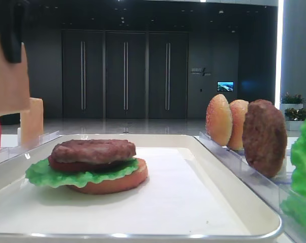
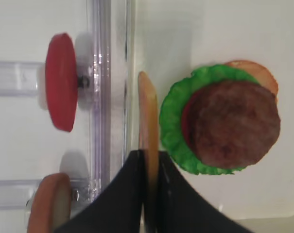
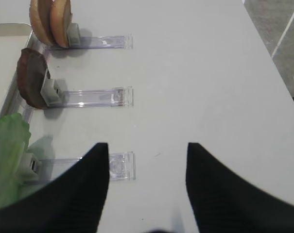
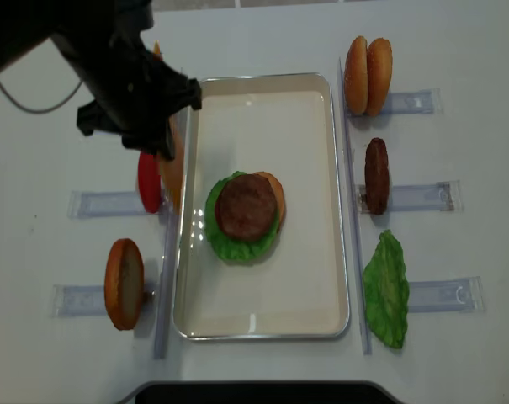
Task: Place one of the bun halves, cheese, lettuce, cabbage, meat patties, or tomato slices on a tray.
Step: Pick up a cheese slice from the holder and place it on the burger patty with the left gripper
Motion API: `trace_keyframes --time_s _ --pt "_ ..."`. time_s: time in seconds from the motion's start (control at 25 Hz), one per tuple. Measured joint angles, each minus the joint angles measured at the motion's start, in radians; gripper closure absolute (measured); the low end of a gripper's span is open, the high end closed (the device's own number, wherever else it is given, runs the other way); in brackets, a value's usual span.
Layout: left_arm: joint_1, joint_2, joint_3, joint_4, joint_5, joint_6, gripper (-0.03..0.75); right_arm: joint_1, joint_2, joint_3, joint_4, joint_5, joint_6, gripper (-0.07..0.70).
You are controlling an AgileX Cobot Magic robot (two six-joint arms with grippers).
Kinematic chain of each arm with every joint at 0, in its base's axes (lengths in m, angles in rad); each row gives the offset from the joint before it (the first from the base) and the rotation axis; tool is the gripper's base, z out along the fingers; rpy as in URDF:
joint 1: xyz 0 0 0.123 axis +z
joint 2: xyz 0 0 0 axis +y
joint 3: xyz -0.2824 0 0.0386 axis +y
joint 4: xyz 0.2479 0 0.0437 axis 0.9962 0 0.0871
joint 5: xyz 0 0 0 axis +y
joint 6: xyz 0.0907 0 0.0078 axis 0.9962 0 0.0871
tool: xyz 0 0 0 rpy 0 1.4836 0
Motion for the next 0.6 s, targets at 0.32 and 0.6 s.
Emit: trace_keyframes --time_s 0.32,0.6 --pt "-0.001 -0.077 0.150 -0.161 -0.184 0.101 0.685 0.000 0.000 0.001 0.000 0.000 0.000 0.283" --pt "-0.003 -0.064 0.161 -0.638 -0.334 0.530 0.685 0.000 0.000 0.001 0.000 0.000 0.000 0.283"
